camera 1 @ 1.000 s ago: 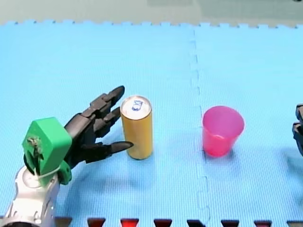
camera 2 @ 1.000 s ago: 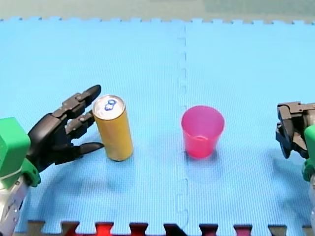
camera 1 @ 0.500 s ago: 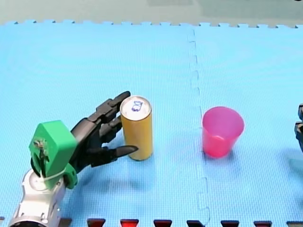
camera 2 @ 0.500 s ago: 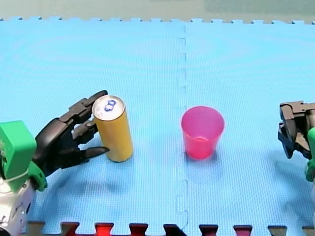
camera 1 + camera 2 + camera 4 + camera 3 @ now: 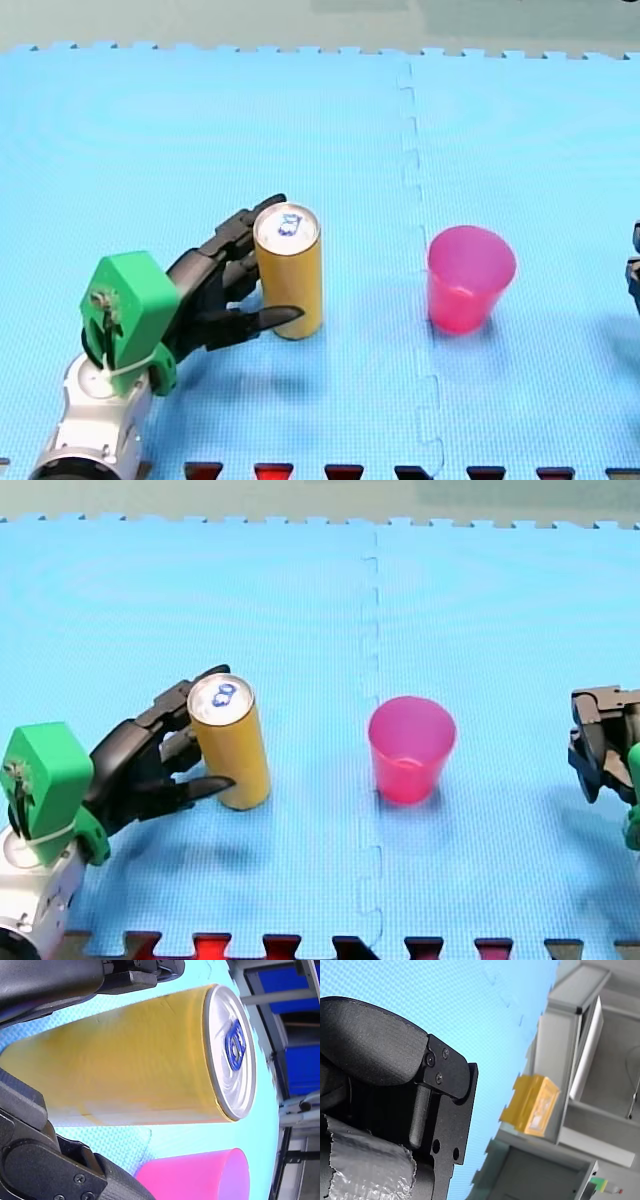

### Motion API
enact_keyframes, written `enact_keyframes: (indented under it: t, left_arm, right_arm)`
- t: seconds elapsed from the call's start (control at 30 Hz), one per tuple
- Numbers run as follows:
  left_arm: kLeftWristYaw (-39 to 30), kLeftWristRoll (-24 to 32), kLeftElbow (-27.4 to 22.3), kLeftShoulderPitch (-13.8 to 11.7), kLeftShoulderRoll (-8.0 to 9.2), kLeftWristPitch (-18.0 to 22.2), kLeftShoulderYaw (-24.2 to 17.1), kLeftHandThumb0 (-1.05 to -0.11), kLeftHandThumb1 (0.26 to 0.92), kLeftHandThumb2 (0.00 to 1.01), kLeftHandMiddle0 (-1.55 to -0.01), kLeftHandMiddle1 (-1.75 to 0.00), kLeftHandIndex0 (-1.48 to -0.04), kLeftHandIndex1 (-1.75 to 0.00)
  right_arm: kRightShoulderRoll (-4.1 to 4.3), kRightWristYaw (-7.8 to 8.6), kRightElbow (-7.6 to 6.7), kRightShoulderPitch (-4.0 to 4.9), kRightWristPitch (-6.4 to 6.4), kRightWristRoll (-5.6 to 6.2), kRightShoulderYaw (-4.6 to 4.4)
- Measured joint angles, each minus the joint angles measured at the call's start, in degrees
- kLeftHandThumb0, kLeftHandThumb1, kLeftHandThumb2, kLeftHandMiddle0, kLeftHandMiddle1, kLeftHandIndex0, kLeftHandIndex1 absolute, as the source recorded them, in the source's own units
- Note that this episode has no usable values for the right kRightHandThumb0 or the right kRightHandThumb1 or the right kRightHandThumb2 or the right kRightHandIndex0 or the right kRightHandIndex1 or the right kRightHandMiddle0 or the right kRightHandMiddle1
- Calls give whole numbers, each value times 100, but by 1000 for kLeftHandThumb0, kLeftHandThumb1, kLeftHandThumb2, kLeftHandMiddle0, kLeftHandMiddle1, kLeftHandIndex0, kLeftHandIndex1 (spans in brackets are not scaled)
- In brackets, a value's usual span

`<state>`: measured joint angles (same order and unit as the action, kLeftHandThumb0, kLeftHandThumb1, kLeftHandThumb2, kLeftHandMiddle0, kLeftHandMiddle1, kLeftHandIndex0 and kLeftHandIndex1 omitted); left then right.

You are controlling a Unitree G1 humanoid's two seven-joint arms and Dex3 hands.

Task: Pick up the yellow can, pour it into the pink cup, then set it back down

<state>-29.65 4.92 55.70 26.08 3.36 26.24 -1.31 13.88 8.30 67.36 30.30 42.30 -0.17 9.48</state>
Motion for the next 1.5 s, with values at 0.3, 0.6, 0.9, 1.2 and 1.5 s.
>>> enact_keyframes:
  t: [0.3,0.6,0.9,1.2,1.5]
  left_arm:
    - [-71,6,211,188,-71,-32,-52,-727,634,0,-130,-5,-109,-5]
    - [-106,55,329,320,-149,-147,-106,-726,626,0,-136,-5,-122,-5]
    - [-115,52,567,452,-156,-134,-157,-740,622,0,-147,-7,-131,-5]
    - [-26,6,766,547,-175,-19,-183,-761,629,2,-153,-7,-135,-2]
    - [253,-142,1095,816,-235,24,-199,-711,643,3,-160,-6,-136,-1]
  right_arm:
    - [7,1,-3,-44,81,5,6]
    - [32,52,-1,-80,240,38,28]
    - [53,77,33,-85,289,38,30]
    - [55,87,39,-91,295,43,37]
    - [55,72,39,-105,303,39,32]
